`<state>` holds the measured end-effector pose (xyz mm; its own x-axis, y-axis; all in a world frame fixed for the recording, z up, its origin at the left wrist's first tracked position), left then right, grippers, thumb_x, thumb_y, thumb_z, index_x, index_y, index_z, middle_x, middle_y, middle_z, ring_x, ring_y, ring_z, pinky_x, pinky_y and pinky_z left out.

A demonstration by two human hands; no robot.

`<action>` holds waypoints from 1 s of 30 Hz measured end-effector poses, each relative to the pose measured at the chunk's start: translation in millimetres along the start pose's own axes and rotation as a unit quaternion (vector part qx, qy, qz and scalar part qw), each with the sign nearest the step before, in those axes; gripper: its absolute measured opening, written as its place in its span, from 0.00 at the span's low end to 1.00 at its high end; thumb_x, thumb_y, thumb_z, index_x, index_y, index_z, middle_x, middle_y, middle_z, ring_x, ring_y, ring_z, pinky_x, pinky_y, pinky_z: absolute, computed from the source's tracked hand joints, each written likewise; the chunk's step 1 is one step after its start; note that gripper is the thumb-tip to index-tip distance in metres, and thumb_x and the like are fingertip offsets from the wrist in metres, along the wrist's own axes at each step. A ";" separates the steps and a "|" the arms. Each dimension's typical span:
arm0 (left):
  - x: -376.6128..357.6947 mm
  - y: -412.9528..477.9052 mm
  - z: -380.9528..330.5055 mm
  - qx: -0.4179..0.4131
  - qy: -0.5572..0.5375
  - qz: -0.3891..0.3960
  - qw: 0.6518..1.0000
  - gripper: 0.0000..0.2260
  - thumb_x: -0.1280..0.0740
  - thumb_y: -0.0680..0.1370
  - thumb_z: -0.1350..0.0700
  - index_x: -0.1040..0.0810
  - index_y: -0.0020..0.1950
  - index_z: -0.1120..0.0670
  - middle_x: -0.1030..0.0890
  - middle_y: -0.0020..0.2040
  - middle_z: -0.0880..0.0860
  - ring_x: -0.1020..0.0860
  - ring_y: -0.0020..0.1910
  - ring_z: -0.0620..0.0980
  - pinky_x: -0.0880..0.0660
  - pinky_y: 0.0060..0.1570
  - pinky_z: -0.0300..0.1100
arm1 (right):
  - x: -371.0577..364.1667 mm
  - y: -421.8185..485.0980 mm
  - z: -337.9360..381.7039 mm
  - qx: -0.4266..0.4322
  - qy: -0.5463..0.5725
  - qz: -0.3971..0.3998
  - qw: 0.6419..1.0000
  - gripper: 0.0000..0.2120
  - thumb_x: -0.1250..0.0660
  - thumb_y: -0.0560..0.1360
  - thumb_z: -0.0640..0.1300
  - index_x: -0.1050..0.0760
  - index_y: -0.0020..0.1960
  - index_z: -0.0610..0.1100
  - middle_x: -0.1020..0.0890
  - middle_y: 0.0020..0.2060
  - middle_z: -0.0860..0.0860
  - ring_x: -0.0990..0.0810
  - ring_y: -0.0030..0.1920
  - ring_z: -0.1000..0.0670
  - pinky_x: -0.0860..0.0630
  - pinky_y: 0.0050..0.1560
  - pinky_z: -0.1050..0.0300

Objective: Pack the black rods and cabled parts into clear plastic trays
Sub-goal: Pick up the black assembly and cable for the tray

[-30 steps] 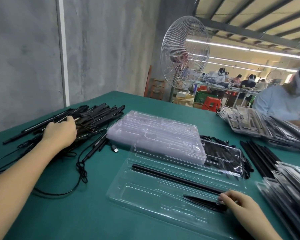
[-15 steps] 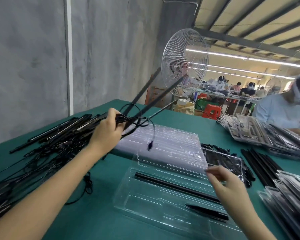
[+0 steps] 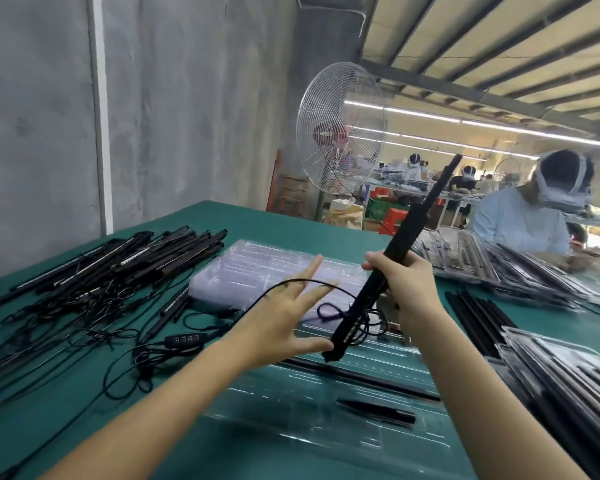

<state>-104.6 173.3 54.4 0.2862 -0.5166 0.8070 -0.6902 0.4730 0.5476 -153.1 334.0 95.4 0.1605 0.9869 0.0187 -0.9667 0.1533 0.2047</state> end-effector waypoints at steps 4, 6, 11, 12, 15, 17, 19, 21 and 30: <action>-0.3 -15.8 19.9 0.028 0.014 0.035 0.999 0.38 0.44 0.69 0.26 0.63 0.70 0.29 0.67 0.72 0.31 0.54 0.70 0.32 0.51 0.69 0.37 | 48.8 10.4 5.0 0.011 -0.190 -0.061 0.980 0.11 0.26 0.68 0.52 0.24 0.41 0.46 0.19 0.37 0.51 0.22 0.36 0.53 0.26 0.35 0.58; 10.9 -21.4 28.9 0.044 0.002 0.009 0.999 0.33 0.49 0.69 0.24 0.61 0.69 0.26 0.64 0.72 0.29 0.53 0.71 0.31 0.49 0.69 0.39 | 75.1 16.8 3.6 -0.017 -0.203 -0.080 0.976 0.14 0.26 0.67 0.53 0.24 0.41 0.44 0.21 0.35 0.50 0.26 0.31 0.54 0.31 0.29 0.61; 54.2 -35.2 48.5 0.080 -0.108 -0.119 0.984 0.29 0.47 0.70 0.26 0.40 0.70 0.33 0.47 0.74 0.32 0.46 0.71 0.28 0.45 0.68 0.37 | 102.5 14.0 -13.7 -0.121 0.110 -0.091 0.982 0.13 0.26 0.68 0.44 0.28 0.43 0.40 0.21 0.34 0.45 0.23 0.28 0.53 0.28 0.22 0.66; 60.5 -37.3 50.5 0.084 -0.110 -0.135 0.981 0.29 0.47 0.71 0.26 0.38 0.70 0.35 0.45 0.74 0.33 0.45 0.72 0.31 0.44 0.68 0.39 | 105.3 12.2 -13.7 -0.123 0.172 -0.103 0.972 0.12 0.26 0.68 0.42 0.28 0.42 0.39 0.21 0.35 0.44 0.21 0.30 0.52 0.25 0.24 0.66; 75.9 -43.2 56.1 0.090 -0.090 -0.162 0.979 0.26 0.46 0.74 0.30 0.34 0.68 0.39 0.40 0.71 0.33 0.42 0.72 0.33 0.40 0.68 0.41 | 114.0 9.6 -10.2 -0.095 0.298 -0.144 0.939 0.10 0.27 0.70 0.38 0.28 0.42 0.38 0.22 0.40 0.42 0.20 0.38 0.48 0.22 0.30 0.65; 81.7 -48.2 68.9 0.110 -0.076 -0.159 0.978 0.22 0.45 0.77 0.35 0.33 0.68 0.43 0.37 0.68 0.33 0.39 0.70 0.33 0.37 0.65 0.39 | 117.6 8.6 -4.0 -0.062 0.323 -0.150 0.932 0.10 0.27 0.70 0.38 0.28 0.44 0.37 0.22 0.43 0.43 0.20 0.41 0.48 0.21 0.34 0.64; 81.0 -56.6 93.7 0.167 -0.080 -0.144 0.972 0.23 0.45 0.79 0.39 0.31 0.70 0.49 0.35 0.68 0.37 0.35 0.70 0.40 0.39 0.65 0.36 | 119.8 7.6 6.7 -0.025 0.339 -0.141 0.930 0.10 0.28 0.70 0.37 0.28 0.47 0.38 0.21 0.43 0.44 0.18 0.37 0.50 0.21 0.36 0.63; 80.3 -69.1 122.3 0.242 -0.139 -0.152 0.948 0.26 0.47 0.76 0.40 0.29 0.70 0.51 0.32 0.68 0.40 0.34 0.70 0.44 0.42 0.66 0.36 | 121.1 5.1 20.3 0.013 0.346 -0.132 0.929 0.09 0.28 0.70 0.37 0.28 0.45 0.38 0.19 0.38 0.44 0.18 0.31 0.51 0.20 0.37 0.61; 76.0 -50.0 43.1 0.039 0.218 -0.120 0.968 0.25 0.44 0.78 0.44 0.38 0.74 0.49 0.35 0.73 0.55 0.36 0.71 0.61 0.37 0.65 0.66 | 99.3 -12.9 44.0 0.100 0.322 -0.102 0.936 0.04 0.32 0.73 0.32 0.25 0.43 0.39 0.20 0.44 0.45 0.19 0.44 0.49 0.19 0.49 0.57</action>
<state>-76.9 79.7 78.8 0.6863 -0.2461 0.6844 -0.6122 0.3125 0.7263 -115.9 427.8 137.7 0.1233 0.7740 -0.6211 -0.8623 0.3933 0.3190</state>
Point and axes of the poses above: each hand's wrist, its own y-axis towards the middle knuckle, its own x-axis out of the back of the hand, z = x × y, the point moved 10 cm from there along y, towards the middle knuckle
